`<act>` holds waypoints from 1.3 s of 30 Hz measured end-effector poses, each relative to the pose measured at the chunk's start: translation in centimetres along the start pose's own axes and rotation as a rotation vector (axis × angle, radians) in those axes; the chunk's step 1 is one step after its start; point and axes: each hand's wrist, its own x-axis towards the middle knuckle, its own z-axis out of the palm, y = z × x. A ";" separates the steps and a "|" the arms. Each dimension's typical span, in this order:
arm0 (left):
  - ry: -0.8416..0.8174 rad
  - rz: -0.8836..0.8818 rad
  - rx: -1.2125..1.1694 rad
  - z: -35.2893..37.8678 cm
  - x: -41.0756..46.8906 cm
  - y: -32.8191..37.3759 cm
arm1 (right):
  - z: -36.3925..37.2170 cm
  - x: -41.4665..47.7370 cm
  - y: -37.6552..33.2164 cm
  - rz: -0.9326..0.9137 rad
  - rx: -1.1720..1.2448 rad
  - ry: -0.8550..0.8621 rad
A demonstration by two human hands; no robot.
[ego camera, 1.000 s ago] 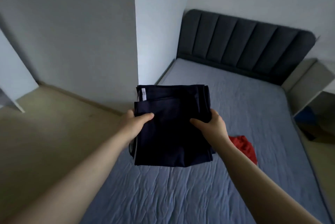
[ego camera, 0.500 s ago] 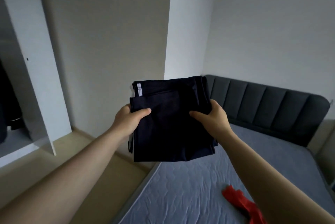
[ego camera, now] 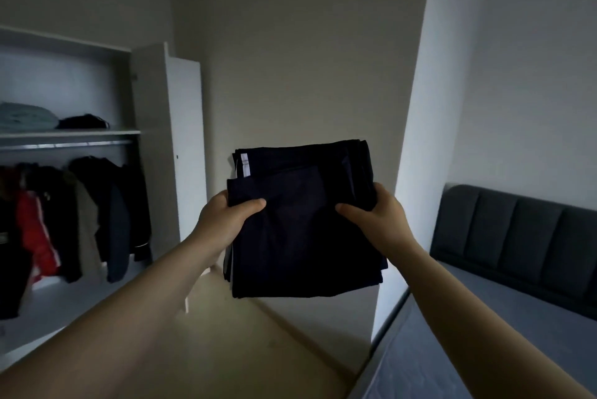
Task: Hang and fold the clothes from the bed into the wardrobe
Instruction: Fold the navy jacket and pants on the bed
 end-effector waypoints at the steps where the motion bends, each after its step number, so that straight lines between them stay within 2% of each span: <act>1: 0.018 -0.001 0.007 -1.8 0.8 -0.2 | 2.0 0.8 -0.5 -0.008 0.012 -0.016; 21: 0.438 -0.001 0.112 -26.2 11.4 -5.0 | 34.0 15.3 -5.3 -0.169 0.265 -0.385; 30: 0.486 -0.006 0.105 -41.9 19.7 -8.8 | 52.7 20.9 -9.5 -0.181 0.296 -0.441; 39: 0.484 -0.012 0.099 -51.9 29.4 -12.4 | 65.5 27.8 -11.2 -0.192 0.258 -0.423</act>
